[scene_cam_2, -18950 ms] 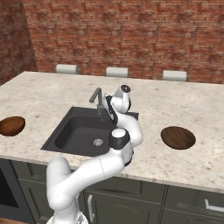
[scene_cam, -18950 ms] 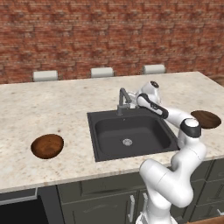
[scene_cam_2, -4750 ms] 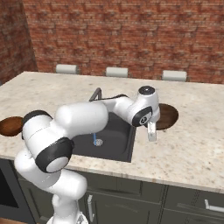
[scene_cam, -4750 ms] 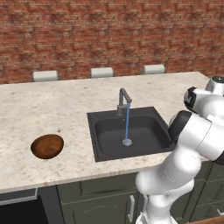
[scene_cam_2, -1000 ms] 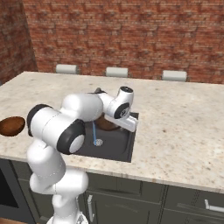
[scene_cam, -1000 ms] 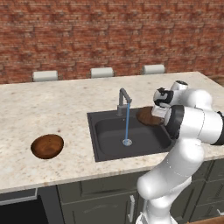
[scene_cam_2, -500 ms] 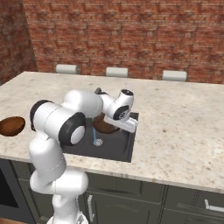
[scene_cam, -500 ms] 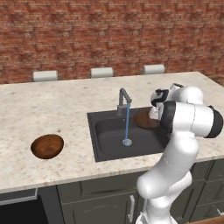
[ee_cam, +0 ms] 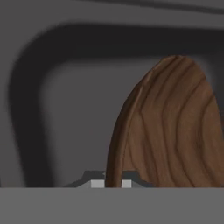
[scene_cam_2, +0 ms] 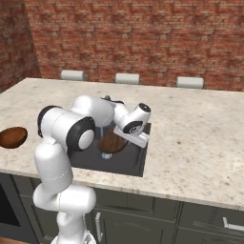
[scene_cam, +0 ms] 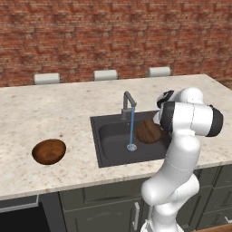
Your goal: Rinse each bowl for a few seconds and place them down in the sink or on the counter.
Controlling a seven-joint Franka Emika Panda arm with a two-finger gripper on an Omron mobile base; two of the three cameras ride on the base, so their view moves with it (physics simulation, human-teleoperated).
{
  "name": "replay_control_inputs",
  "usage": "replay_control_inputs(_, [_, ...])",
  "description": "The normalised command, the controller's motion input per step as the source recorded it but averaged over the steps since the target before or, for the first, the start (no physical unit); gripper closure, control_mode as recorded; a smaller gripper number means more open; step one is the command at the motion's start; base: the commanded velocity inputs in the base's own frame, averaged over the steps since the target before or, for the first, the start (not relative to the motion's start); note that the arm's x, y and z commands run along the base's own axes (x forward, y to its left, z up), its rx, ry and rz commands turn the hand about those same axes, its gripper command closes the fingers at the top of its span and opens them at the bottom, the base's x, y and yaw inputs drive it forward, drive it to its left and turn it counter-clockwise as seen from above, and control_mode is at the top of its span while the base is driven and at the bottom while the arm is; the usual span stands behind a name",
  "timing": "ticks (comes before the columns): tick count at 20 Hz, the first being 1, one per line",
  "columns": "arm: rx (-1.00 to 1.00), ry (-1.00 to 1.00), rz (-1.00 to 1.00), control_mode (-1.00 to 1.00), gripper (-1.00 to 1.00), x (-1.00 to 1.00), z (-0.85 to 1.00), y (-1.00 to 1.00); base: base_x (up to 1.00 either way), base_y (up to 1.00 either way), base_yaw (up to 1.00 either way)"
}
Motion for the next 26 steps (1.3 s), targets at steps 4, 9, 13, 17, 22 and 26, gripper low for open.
replay_control_inputs(4, [0.16, -0.07, 0.04, -1.00, 1.00, 0.07, -0.10, 0.00, 0.00, 0.00, 0.00])
replay_control_inputs(9, [0.16, -0.04, 0.03, -1.00, 1.00, 0.05, -0.06, 0.00, 0.00, 0.00, 0.00])
replay_control_inputs(13, [0.14, -0.01, 0.02, -1.00, 1.00, 0.01, -0.12, 0.00, 0.00, 0.00, 0.00])
replay_control_inputs(17, [0.10, 0.00, 0.02, -1.00, 1.00, 0.00, -0.22, -0.02, 0.00, 0.00, 0.00])
replay_control_inputs(22, [0.07, 0.00, 0.01, -1.00, 1.00, 0.01, -0.18, -0.05, 0.00, 0.00, 0.00])
replay_control_inputs(26, [0.00, 0.00, 0.01, -1.00, 1.00, -0.11, 0.03, -0.48, 0.00, 0.00, 0.00])
